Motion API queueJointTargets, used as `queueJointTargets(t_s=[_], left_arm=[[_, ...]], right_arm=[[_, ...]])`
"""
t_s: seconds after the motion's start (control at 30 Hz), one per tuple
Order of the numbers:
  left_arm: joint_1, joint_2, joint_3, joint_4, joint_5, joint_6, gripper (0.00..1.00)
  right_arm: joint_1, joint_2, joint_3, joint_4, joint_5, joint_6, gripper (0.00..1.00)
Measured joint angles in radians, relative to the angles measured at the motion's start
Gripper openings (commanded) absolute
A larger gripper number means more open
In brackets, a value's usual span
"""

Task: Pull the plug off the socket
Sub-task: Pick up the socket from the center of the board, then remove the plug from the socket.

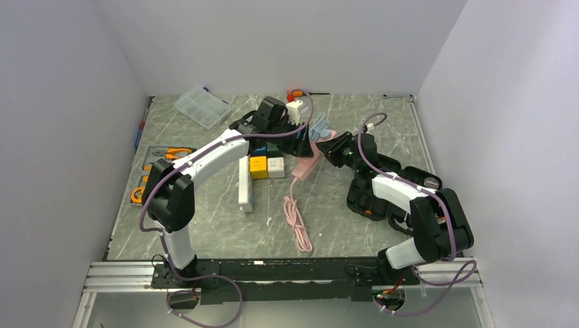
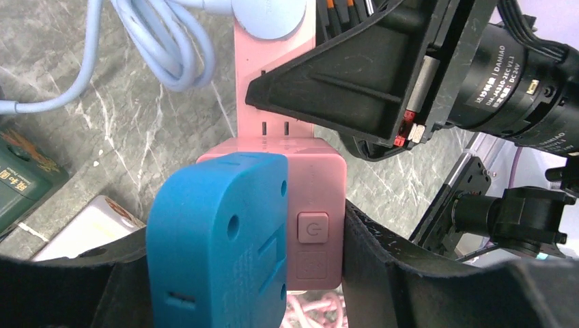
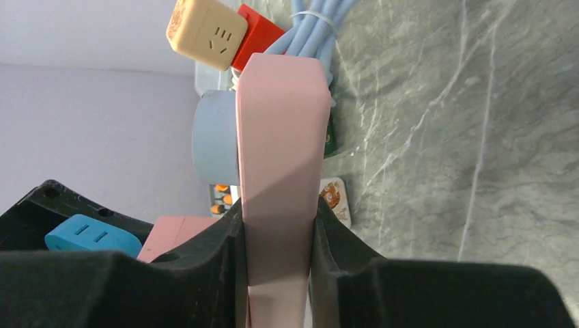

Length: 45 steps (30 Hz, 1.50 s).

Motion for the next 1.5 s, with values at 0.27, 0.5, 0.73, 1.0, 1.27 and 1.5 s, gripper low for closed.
queueJointTargets(t_s=[0.27,0.5,0.73,1.0,1.27,1.5], left_arm=[[-0.001,0.0,-0.007,-0.002,-0.01,-0.013,0.0],[0.012,0.0,-0.007,-0.012,-0.001,-0.012,0.0],[0.063,0.0,-0.007,-0.035,0.092,-0.016,0.0],[0.099,-0.005,-0.007,-0.041,0.171,-0.014,0.0],[0.124,-0.049,0.003,-0.063,0.128,0.04,0.0],[0.196,-0.197,0.086,-0.058,0.052,0.094,0.0]], right_arm=[[0.006,0.0,0.008,-0.014,0.033,-0.017,0.01],[0.016,-0.007,0.003,-0.015,0.074,-0.043,0.0],[0.039,-0.011,-0.025,0.037,0.095,-0.05,0.0],[0.06,-0.029,-0.028,0.045,0.129,-0.058,0.0],[0.058,-0.003,0.029,-0.106,0.21,-0.141,0.0],[0.011,0.052,0.021,-0.313,0.329,-0.218,0.0]])
